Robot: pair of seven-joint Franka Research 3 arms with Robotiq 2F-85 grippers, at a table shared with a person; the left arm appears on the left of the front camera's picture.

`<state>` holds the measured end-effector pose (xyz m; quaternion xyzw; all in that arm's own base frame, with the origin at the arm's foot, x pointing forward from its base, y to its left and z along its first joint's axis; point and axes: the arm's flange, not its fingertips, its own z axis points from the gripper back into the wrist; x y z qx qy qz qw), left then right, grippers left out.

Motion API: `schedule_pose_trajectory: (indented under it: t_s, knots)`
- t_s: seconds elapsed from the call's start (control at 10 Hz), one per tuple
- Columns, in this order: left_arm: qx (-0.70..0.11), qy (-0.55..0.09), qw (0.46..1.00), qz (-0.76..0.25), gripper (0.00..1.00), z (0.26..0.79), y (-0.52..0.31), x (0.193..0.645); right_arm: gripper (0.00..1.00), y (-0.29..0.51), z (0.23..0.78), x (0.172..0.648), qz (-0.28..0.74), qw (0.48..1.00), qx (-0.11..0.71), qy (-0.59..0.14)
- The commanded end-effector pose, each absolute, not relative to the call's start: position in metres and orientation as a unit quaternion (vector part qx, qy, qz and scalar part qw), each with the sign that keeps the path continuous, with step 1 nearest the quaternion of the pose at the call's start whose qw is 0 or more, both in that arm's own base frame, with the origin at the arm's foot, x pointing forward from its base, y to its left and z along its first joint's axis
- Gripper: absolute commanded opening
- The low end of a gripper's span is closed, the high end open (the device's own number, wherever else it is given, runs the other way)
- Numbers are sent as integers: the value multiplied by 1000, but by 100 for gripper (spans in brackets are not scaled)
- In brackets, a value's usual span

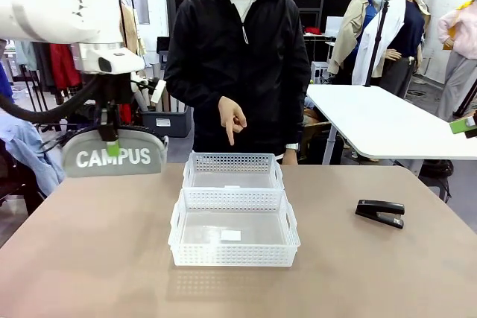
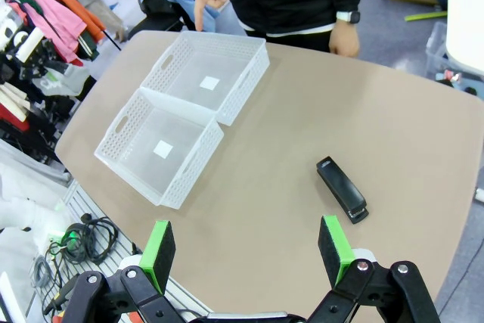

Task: Distribute items into two baskets.
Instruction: Place the picked Pencil pouch into the Organizing basket as instructed by the person.

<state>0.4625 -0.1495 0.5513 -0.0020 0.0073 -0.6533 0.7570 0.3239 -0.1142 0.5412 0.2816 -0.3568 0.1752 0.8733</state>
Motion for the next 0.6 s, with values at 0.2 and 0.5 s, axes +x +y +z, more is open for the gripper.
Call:
schedule_pose_trajectory:
  t_s: [0.2,0.5]
  knots:
    - [-35,-23,716,-697,0,560,-184,517,100,-114,542,325,181,867,288,-364]
    - [-50,-29,699,-713,0,555,-222,556,100,-114,542,325,181,867,288,-364]
